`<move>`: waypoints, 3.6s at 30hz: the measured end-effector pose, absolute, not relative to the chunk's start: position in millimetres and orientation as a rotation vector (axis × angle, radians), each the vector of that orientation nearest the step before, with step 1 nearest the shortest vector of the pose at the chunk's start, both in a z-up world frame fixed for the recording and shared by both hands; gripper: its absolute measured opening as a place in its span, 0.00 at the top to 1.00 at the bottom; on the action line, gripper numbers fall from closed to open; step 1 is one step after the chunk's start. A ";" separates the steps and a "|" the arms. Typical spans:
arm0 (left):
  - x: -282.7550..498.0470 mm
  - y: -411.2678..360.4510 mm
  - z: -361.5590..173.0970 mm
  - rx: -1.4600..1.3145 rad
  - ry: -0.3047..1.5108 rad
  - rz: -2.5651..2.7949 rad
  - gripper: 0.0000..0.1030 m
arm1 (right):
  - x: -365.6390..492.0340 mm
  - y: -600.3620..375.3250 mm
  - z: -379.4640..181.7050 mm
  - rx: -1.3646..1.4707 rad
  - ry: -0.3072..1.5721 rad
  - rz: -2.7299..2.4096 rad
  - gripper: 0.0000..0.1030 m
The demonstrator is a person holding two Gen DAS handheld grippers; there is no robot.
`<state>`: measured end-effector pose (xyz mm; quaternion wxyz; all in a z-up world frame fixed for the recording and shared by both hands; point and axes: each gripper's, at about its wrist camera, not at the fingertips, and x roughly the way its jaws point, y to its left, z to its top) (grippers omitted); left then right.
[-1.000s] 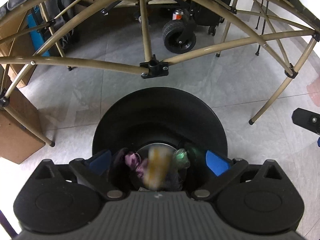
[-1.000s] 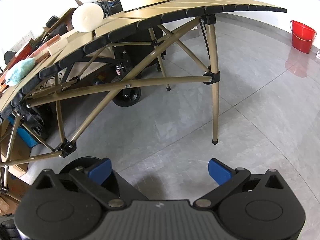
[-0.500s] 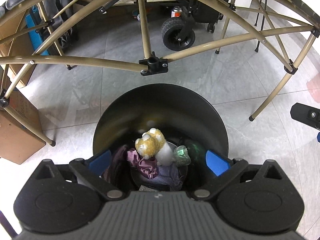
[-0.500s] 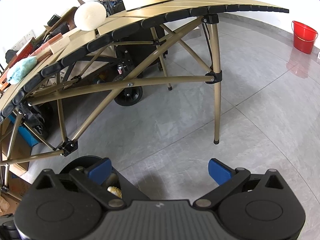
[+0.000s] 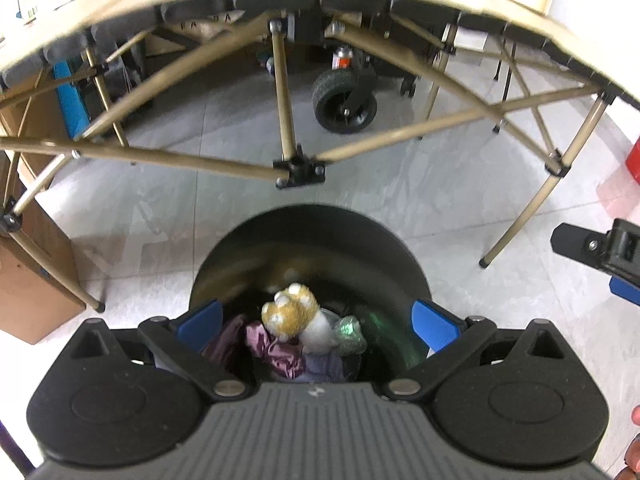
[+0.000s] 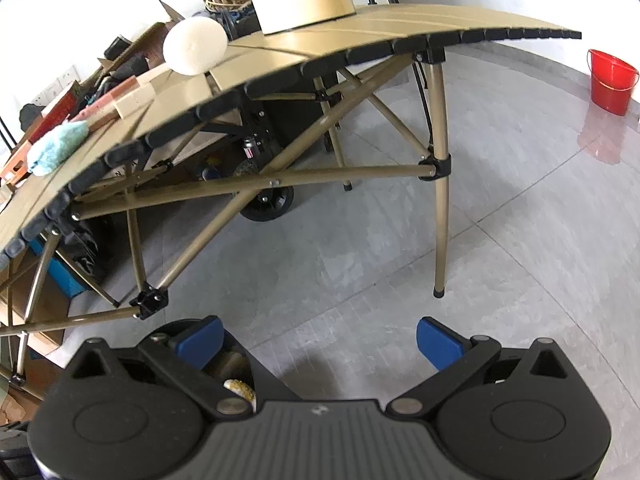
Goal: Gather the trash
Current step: 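Raise both grippers back toward the items on the table, then grasp the blue fluffy plush with the left gripper while the right gripper grasps the white foam cylinder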
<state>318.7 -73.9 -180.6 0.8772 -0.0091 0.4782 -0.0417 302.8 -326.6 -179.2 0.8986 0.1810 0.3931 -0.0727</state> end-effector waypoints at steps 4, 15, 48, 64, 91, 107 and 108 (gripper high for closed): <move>313.6 -71.7 -166.2 -0.017 0.936 -0.096 0.00 | 299.5 -327.2 -169.2 0.372 0.781 -0.142 0.00; 294.1 -75.0 -125.3 0.058 0.710 -0.110 0.00 | 288.2 -330.8 -131.0 0.345 0.634 -0.099 0.00; 365.9 -35.5 -32.9 -0.027 0.395 0.069 0.00 | 348.9 -295.9 -52.0 0.219 0.313 -0.074 0.00; 442.7 -53.0 -47.6 -0.018 0.401 -0.001 0.00 | 429.7 -308.5 -57.0 0.222 0.333 -0.109 0.00; 506.1 -57.2 -67.2 -0.018 0.583 -0.088 0.33 | 488.3 -307.5 -67.2 0.239 0.423 -0.091 0.00; 483.1 -36.9 -53.0 -0.099 0.431 -0.028 0.40 | 500.7 -299.9 -70.6 0.208 0.474 -0.100 0.00; 481.8 -36.0 -52.0 -0.101 0.424 -0.025 0.40 | 501.4 -299.2 -70.5 0.206 0.477 -0.100 0.00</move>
